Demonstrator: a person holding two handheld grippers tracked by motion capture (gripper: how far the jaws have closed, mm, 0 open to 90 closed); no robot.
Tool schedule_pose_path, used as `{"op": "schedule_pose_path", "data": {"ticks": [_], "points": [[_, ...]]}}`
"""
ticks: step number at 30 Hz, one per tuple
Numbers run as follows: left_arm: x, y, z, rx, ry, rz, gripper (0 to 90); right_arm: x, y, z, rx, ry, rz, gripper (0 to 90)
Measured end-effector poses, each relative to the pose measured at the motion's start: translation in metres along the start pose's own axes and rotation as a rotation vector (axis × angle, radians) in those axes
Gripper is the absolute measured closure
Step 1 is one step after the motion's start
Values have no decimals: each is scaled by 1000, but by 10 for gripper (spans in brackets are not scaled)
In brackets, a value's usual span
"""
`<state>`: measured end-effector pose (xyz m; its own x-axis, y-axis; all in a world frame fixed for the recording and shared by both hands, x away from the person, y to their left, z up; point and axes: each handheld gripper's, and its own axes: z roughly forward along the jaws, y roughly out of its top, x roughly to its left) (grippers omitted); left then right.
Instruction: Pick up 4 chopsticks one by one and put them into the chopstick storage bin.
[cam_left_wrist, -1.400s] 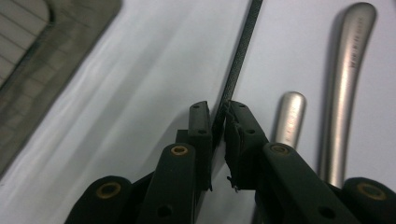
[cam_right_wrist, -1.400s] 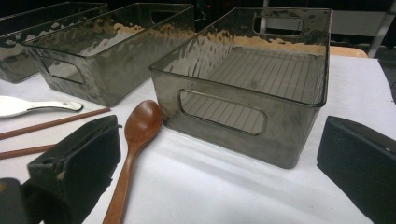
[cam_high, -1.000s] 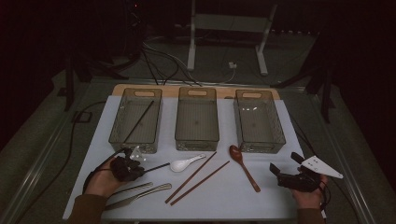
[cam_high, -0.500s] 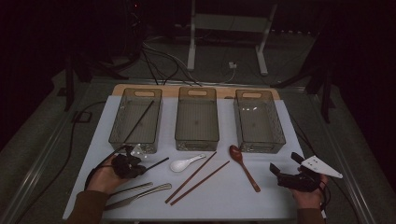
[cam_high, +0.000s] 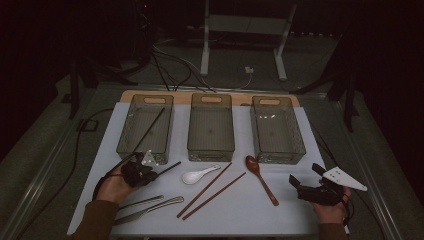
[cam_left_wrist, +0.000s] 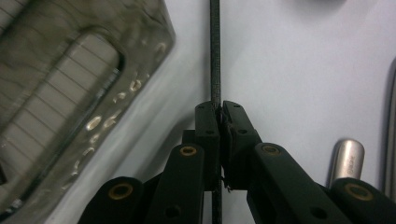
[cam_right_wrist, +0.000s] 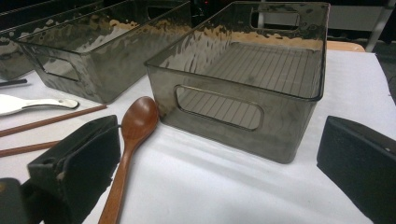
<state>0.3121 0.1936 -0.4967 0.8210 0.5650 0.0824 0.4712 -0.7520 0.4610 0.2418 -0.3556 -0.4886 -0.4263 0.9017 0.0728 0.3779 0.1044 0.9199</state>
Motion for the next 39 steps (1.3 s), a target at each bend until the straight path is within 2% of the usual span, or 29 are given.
{"op": "schedule_pose_path", "data": {"ticks": [11,22,39], "points": [[5,8,-16,-30,15,7,878,0,0,0,1,0,1,0],[12,13,-32,-77,13,-27,878,0,0,0,-3,-2,-1,0],[24,28,-60,-148,22,-51,878,0,0,0,-3,0,-2,0]]}}
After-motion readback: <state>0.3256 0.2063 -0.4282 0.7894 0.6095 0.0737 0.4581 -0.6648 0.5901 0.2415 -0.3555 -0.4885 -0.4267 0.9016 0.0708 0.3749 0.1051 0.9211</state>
